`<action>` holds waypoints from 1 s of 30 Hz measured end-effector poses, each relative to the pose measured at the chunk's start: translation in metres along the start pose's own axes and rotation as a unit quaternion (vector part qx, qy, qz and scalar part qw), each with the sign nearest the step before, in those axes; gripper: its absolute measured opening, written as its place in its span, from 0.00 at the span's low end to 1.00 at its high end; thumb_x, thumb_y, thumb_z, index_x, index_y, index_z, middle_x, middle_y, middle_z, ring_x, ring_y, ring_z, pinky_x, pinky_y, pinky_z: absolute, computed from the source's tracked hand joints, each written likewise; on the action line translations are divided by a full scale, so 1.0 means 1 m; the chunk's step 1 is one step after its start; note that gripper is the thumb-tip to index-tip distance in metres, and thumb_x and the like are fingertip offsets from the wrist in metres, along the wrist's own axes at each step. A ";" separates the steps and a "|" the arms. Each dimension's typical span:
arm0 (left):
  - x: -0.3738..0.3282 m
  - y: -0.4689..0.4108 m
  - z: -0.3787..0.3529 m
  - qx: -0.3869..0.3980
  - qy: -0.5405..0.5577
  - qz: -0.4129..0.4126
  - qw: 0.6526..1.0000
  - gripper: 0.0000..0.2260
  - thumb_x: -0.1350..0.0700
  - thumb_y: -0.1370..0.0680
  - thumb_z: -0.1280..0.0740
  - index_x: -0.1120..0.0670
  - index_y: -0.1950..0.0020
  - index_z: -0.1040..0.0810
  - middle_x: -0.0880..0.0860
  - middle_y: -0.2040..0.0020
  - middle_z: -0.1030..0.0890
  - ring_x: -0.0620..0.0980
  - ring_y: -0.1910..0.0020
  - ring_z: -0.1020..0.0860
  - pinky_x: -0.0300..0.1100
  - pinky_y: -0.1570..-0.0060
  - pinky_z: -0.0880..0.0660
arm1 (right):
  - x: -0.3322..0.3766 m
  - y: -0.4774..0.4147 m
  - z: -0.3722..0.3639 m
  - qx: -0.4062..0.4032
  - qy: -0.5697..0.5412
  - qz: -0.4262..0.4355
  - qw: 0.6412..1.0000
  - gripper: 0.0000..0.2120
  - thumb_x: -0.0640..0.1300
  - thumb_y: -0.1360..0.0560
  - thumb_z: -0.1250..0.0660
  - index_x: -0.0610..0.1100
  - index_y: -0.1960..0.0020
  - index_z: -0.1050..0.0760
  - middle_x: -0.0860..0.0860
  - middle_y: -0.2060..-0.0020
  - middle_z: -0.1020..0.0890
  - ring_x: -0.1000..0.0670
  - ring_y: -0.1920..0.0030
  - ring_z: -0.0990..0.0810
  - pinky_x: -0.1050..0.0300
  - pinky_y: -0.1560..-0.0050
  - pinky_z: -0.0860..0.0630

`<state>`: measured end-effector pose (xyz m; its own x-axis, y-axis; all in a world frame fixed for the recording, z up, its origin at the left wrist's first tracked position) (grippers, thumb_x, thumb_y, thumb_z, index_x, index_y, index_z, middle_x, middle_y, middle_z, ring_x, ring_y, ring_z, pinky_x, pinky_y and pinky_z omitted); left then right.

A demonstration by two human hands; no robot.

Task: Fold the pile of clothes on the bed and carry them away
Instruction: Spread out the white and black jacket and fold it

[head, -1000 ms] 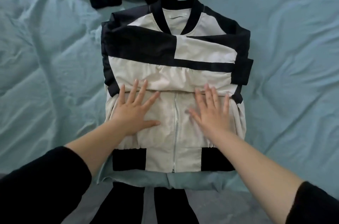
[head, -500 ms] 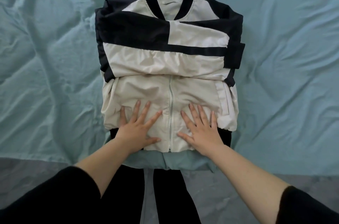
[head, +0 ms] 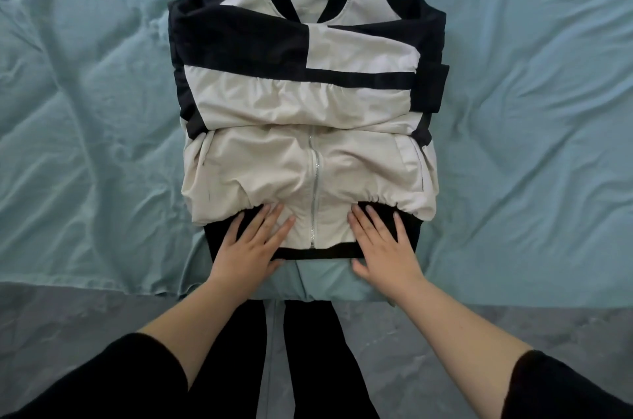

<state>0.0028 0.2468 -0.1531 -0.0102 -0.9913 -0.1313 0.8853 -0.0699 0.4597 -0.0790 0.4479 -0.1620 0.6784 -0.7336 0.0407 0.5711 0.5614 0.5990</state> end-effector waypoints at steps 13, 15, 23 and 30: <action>0.036 -0.005 0.046 0.008 0.091 0.028 0.995 0.14 0.52 0.25 0.35 0.45 0.40 0.21 0.43 0.33 0.29 0.50 0.32 0.34 0.44 0.35 0.41 | -0.025 0.018 0.055 -0.071 -0.088 0.019 0.993 0.15 0.36 0.36 0.29 0.47 0.51 0.22 0.51 0.35 0.24 0.46 0.30 0.30 0.47 0.33 0.34; 0.040 -0.005 0.057 0.025 0.120 0.040 0.992 0.13 0.50 0.23 0.37 0.45 0.40 0.23 0.42 0.34 0.27 0.49 0.28 0.37 0.46 0.32 0.45 | -0.029 0.015 0.053 -0.017 -0.132 0.004 0.991 0.16 0.38 0.28 0.38 0.48 0.41 0.27 0.51 0.34 0.26 0.49 0.26 0.38 0.47 0.25 0.50; 0.052 -0.003 0.071 0.325 0.264 0.090 0.903 0.13 0.45 0.18 0.42 0.52 0.46 0.24 0.50 0.45 0.21 0.47 0.50 0.26 0.41 0.51 0.34 | -0.025 0.010 0.080 0.241 -0.259 0.030 0.935 0.10 0.50 0.20 0.39 0.45 0.43 0.27 0.47 0.43 0.23 0.51 0.48 0.28 0.58 0.50 0.33; 0.077 -0.036 0.116 0.302 0.191 0.014 0.934 0.08 0.49 0.22 0.33 0.50 0.45 0.21 0.48 0.47 0.21 0.46 0.51 0.25 0.37 0.54 0.33 | -0.063 -0.025 0.129 0.184 -0.190 -0.003 0.964 0.12 0.50 0.24 0.34 0.44 0.45 0.23 0.47 0.47 0.20 0.46 0.46 0.23 0.56 0.48 0.27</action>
<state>-0.0839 0.1597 -0.0783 0.2775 -0.8897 -0.3625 0.4571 -0.2096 0.8643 -0.1961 0.4310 -0.0761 0.4173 -0.8629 0.2850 0.3236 0.4341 0.8407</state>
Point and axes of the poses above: each hand's wrist, its own y-axis away from the middle knuckle, its own z-axis out of the back of the hand, x = y × z, the point moved 7 cm from there along -y, towards the middle knuckle
